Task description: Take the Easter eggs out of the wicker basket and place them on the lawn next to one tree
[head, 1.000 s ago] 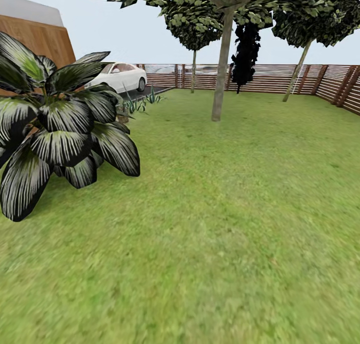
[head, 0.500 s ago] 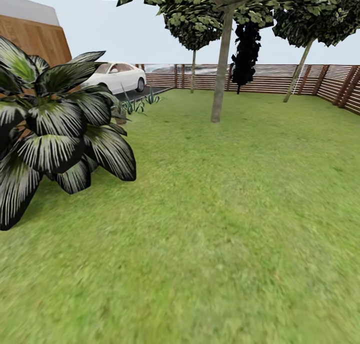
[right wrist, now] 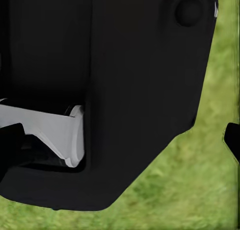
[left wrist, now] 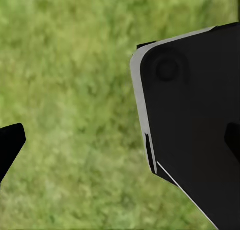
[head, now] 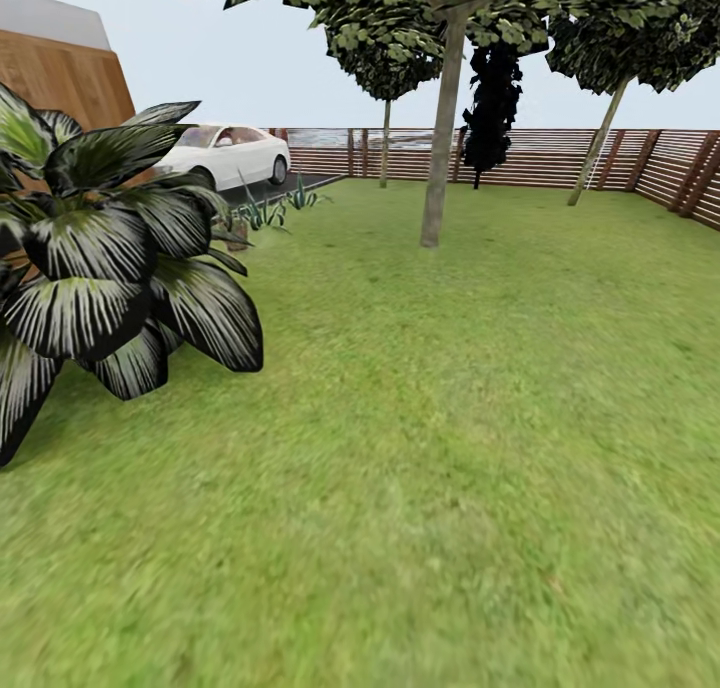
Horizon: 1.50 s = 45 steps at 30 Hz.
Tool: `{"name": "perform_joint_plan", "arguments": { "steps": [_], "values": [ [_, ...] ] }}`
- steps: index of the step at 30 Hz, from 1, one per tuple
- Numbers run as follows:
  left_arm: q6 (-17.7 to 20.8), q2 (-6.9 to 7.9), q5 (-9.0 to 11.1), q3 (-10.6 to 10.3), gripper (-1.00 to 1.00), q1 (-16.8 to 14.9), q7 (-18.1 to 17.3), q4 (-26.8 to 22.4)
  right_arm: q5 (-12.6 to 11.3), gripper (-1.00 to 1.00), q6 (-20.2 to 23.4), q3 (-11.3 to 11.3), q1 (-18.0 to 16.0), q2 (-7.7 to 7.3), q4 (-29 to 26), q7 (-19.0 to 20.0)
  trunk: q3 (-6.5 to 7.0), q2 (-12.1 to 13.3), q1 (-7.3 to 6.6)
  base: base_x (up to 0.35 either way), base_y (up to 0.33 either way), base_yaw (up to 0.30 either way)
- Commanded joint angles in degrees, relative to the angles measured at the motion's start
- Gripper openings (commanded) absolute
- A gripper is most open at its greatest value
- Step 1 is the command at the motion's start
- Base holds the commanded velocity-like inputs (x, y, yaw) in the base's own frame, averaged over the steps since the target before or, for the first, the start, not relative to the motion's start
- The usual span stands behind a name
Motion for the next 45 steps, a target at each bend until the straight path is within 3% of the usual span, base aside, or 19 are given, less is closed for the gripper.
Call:
{"name": "perform_joint_plan", "arguments": {
  "steps": [1,14,45],
  "values": [
    [-0.20,0.01,-0.03,-0.32,1.00,-0.03,0.08,0.03,-0.04,1.00,-0.07,0.41,0.02,-0.13,0.00,-0.03,-0.07,-0.06,0.05,0.303,-0.126,0.000],
    [-0.20,0.04,-0.03,-0.45,1.00,-0.03,0.08,0.05,0.47,1.00,-0.06,0.66,0.02,-2.21,0.30,-0.03,-0.07,-0.06,0.05,0.303,-0.126,0.000],
    [-0.20,0.10,-0.02,-0.54,1.00,-0.03,0.08,0.00,0.55,1.00,-0.06,0.62,0.02,-2.41,-0.12,-0.03,-0.07,-0.06,0.05,0.303,-0.104,0.000]
  ]
}}
